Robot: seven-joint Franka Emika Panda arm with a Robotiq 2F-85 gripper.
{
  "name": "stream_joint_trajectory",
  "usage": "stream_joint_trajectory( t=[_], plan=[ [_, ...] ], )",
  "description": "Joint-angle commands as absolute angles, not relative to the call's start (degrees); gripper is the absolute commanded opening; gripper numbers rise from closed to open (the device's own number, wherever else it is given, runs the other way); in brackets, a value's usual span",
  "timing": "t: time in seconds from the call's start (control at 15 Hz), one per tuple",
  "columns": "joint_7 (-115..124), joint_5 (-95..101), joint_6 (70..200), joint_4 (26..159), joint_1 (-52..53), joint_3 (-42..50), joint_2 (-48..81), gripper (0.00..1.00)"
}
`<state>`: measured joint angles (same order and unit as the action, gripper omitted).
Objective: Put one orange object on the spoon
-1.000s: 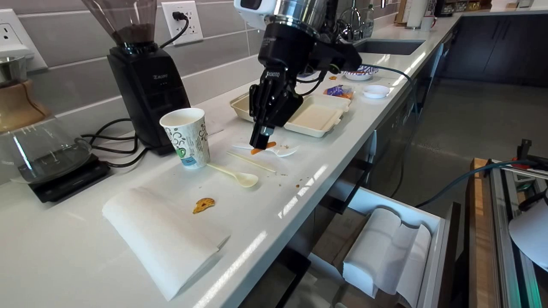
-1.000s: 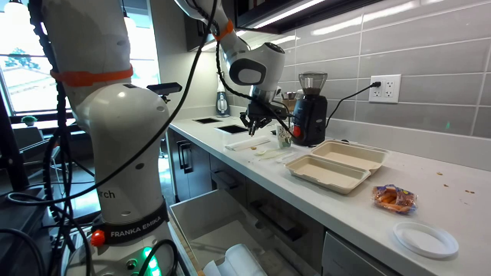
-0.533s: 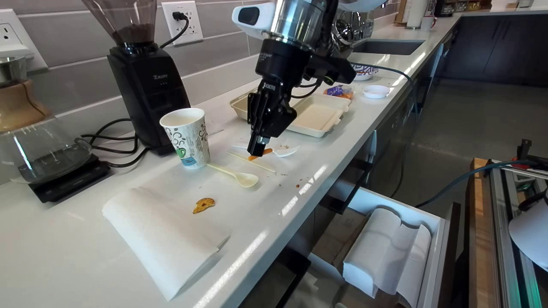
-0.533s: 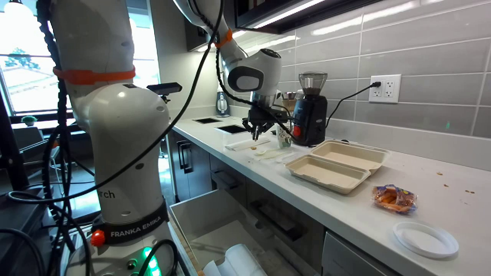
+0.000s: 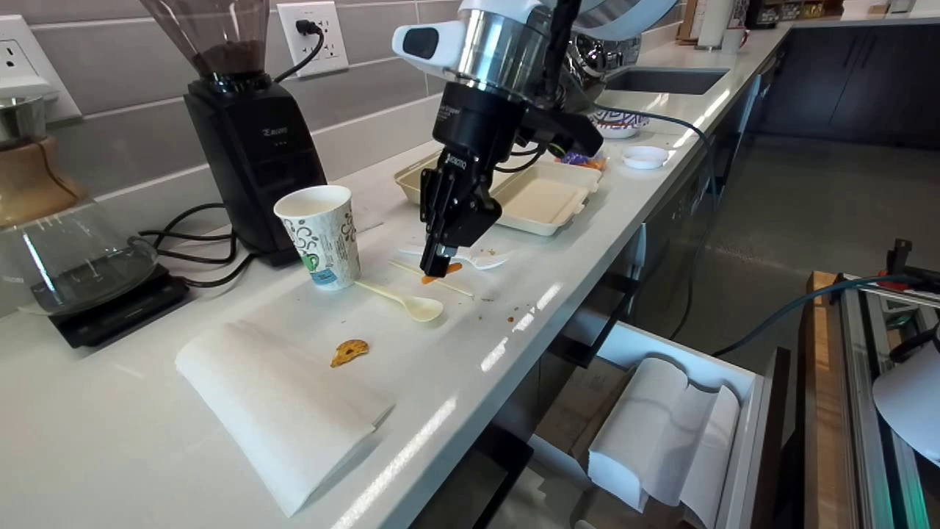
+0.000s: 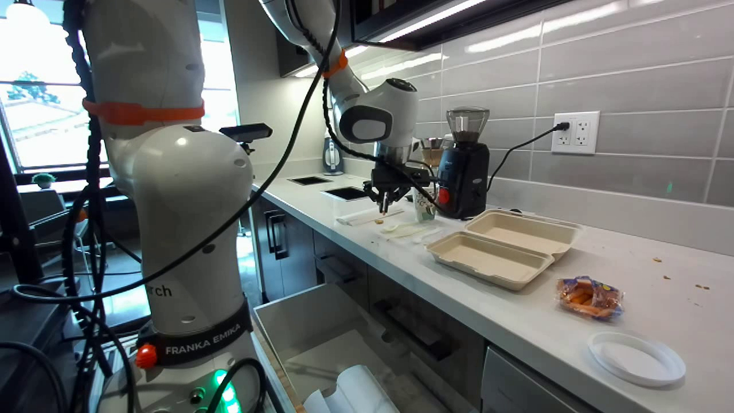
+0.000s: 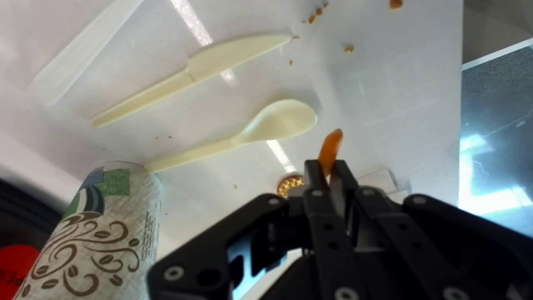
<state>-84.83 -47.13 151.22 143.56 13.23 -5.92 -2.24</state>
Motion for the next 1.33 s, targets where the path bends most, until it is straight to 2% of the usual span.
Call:
stream_joint_trajectory(
  t=[0.0,1.27],
  plan=[
    [-86.5,-48.8,152.6,141.8,12.4,-7.3,0.5,0.02],
    [-84.5,-45.4,156.5,137.2,9.7,-11.0,8.4,0.02]
  ],
)
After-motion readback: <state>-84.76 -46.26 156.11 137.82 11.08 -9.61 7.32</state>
